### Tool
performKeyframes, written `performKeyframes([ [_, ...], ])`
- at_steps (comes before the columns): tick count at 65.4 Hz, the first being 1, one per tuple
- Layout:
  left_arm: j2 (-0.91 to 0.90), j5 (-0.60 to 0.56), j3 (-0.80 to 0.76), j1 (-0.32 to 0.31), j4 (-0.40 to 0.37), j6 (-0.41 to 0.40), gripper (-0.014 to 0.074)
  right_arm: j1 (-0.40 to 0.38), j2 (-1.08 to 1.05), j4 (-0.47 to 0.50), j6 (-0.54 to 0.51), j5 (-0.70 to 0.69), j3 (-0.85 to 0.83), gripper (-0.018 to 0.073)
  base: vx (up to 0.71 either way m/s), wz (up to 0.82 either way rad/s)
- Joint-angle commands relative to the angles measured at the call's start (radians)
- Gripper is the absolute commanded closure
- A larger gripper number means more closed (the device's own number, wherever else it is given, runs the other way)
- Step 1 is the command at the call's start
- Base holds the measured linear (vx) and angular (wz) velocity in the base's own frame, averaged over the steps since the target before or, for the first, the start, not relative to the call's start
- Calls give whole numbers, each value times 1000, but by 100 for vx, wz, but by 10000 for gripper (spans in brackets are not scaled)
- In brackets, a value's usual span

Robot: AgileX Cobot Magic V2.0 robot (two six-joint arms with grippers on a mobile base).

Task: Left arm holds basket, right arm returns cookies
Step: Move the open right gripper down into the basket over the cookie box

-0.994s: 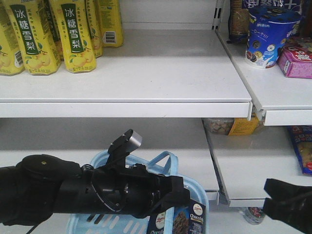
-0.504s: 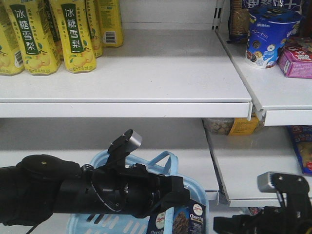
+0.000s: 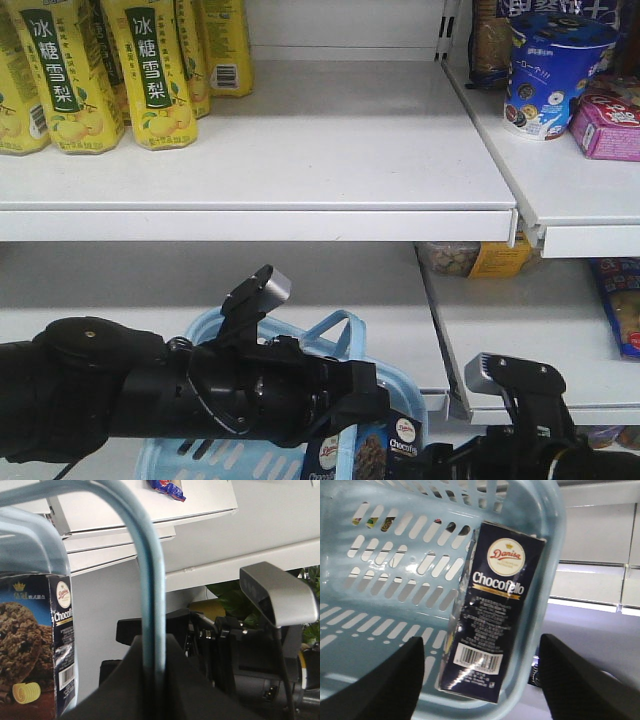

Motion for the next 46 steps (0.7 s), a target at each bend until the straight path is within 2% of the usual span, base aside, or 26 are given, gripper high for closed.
performKeyframes([
  [1,-43,12,-29,-4,-31,24,603,1,15,26,-21,-2,-55,83,0,0],
  [11,-43,12,-29,-4,-31,24,603,1,76,33,-21,10,-86,83,0,0],
  [36,-43,12,-29,-4,-31,24,603,1,252,146,-23,6,-148,85,0,0],
  [46,-43,12,-29,-4,-31,24,603,1,300,167,-74,5,-161,85,0,0],
])
